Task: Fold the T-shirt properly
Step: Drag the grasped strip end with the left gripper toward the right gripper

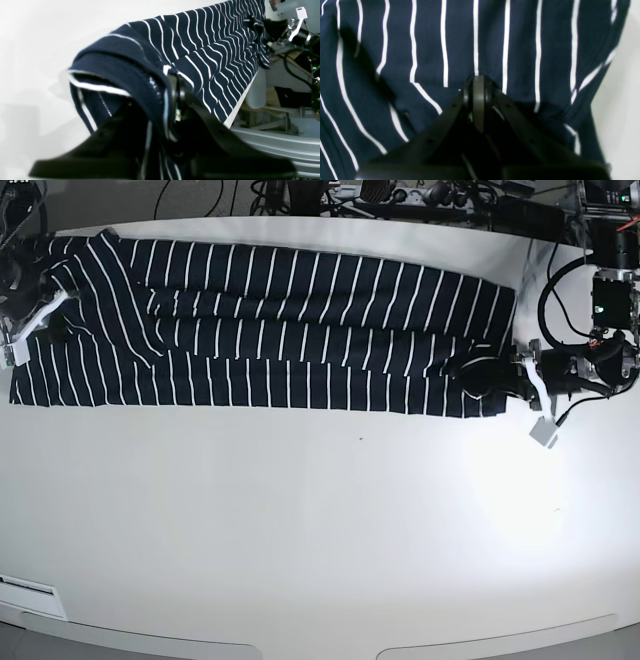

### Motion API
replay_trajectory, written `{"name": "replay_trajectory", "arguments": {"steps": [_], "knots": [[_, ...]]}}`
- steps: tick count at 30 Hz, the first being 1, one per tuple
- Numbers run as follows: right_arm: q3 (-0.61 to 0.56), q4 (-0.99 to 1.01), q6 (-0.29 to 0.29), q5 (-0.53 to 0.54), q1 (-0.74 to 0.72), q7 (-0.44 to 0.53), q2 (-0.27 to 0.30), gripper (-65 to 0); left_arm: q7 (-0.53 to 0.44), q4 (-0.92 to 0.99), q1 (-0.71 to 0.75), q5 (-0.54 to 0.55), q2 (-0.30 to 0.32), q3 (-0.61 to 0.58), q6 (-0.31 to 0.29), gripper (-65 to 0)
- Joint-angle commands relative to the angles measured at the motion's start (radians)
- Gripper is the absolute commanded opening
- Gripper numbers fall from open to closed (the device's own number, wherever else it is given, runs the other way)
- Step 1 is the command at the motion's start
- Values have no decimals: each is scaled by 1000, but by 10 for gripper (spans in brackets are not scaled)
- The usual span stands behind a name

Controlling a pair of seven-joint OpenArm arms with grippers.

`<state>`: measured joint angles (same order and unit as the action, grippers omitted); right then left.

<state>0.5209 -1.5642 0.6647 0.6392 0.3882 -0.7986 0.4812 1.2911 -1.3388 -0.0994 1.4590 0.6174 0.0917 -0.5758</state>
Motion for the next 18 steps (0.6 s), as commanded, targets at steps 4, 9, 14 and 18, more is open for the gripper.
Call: {"name": "replay_trajectory", "arguments": {"steps": [4,9,14,18], "knots": [[-58,2,5,-16,-1,-24,12,-650,1,-72,-18,25,-29,10,16,-650],[-71,1,-14,-16,-6,-24,12,-650,42,-264,-17,25,-100,10,19,-650],[-71,1,-31,-21,-6,-27,13,-650,42,-453,-3,25,-175,6,2,-650],[-71,1,-24,-20,-5,-32,13,-650,40,-497,31,25,-264,6,-24,-650]]}}
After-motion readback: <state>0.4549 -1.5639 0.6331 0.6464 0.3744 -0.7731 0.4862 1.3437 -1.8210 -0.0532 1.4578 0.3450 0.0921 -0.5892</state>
